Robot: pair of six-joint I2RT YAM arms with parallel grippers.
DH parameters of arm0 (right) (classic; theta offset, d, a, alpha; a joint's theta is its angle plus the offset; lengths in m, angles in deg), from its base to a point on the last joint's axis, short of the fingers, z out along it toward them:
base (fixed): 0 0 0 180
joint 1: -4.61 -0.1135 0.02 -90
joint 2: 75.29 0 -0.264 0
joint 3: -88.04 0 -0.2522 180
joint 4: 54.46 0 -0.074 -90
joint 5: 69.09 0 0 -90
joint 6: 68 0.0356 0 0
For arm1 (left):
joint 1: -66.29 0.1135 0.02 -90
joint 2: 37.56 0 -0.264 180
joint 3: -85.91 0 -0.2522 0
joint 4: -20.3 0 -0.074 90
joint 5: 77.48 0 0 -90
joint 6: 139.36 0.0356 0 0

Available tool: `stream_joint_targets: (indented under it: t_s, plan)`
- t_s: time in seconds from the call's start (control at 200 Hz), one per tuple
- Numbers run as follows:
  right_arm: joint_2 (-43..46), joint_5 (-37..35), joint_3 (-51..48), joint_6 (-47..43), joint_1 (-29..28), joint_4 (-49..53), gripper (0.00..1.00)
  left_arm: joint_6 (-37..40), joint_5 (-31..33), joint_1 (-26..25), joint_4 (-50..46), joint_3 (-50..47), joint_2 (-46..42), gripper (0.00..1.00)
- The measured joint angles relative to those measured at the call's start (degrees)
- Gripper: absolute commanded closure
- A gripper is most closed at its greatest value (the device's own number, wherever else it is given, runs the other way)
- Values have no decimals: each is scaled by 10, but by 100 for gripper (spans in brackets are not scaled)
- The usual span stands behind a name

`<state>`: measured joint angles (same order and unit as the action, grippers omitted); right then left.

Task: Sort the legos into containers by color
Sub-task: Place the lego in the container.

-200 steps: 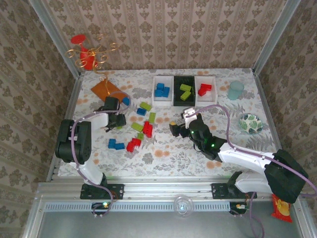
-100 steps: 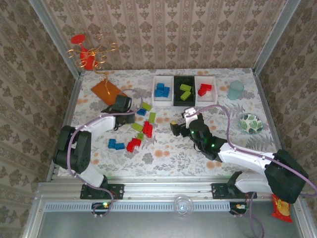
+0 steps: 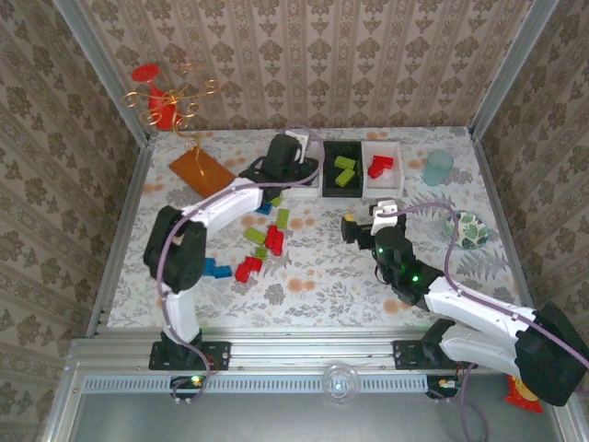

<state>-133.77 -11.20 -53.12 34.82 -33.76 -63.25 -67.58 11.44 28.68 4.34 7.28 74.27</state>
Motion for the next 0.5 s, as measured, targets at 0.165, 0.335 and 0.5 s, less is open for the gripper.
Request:
stream_joint_targets:
  t_s: [0.165, 0.335, 0.5]
  plan:
    - [8, 0, -1, 14, 9, 0, 0, 0, -21, -11, -26, 119, 107, 68]
    - [8, 2, -1, 22, 10, 0, 0, 11, -33, -12, -71, 248, 201, 66]
    - [8, 6, -1, 24, 11, 0, 0, 30, -35, -12, -127, 368, 274, 57]
